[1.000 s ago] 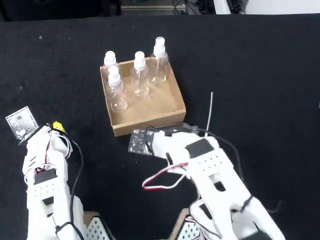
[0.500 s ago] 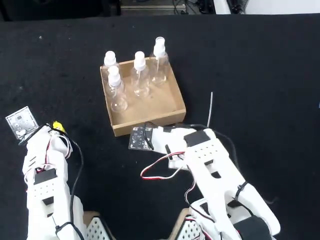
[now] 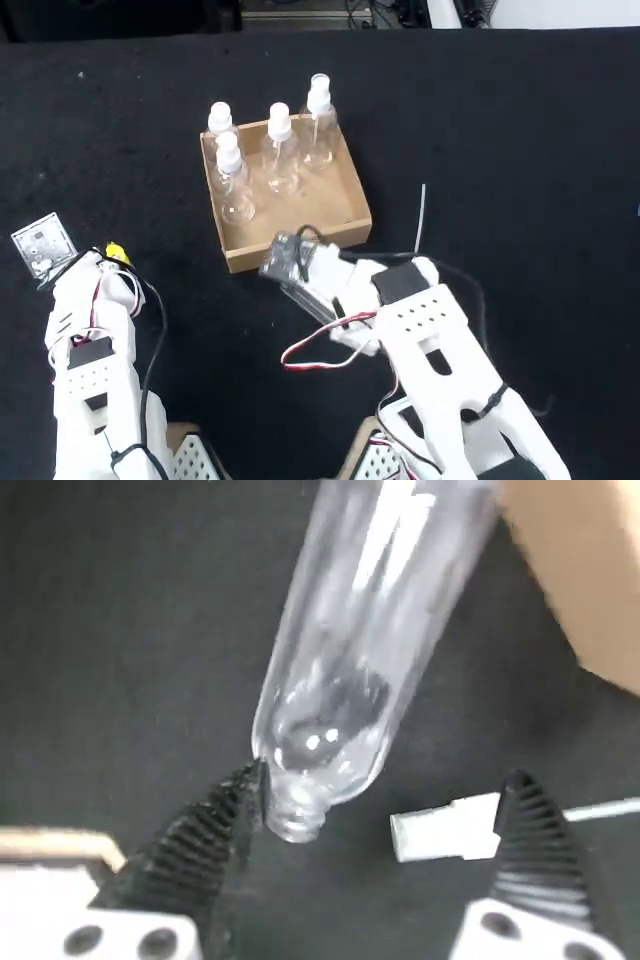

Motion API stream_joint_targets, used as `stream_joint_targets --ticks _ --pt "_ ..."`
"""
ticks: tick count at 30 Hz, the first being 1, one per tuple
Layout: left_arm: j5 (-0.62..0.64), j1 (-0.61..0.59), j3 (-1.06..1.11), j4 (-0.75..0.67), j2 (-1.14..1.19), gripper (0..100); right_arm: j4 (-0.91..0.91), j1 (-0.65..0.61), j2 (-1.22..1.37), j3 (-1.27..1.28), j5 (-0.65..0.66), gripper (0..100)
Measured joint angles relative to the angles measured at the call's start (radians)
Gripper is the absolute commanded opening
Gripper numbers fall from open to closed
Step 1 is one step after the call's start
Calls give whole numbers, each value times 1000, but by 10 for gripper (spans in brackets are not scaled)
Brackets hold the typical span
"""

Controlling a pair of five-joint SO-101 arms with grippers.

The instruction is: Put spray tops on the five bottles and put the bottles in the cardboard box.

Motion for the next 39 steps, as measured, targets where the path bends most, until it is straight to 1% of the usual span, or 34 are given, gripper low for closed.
stream_joint_targets --ticks 2,6,8,11,13,16,22,24,28,31,33,37,39 --pt "0 0 0 0 0 95 -15 -15 0 0 -89 325" --pt "0 0 0 0 0 95 -35 -87 0 0 -187 325" --pt "0 0 0 0 0 95 -74 -114 0 0 -216 325" --pt "0 0 0 0 0 95 -181 -110 21 18 -241 325" --pt "0 0 0 0 0 95 -250 -95 68 40 -247 325" --pt "0 0 0 0 0 95 -298 -89 155 43 -255 325" --pt "0 0 0 0 0 95 -322 -89 282 43 -256 316" --pt "0 0 0 0 0 95 -322 -89 293 43 -256 240" --pt "0 0 0 0 0 95 -322 -89 293 43 -255 11" --pt "0 0 0 0 0 95 -322 -80 293 43 -247 39" --pt "0 0 0 0 0 95 -310 -51 293 43 -213 28" --pt "0 0 0 0 0 95 -180 57 293 -31 -115 12" --pt "0 0 0 0 0 95 -72 130 293 -103 -25 11"
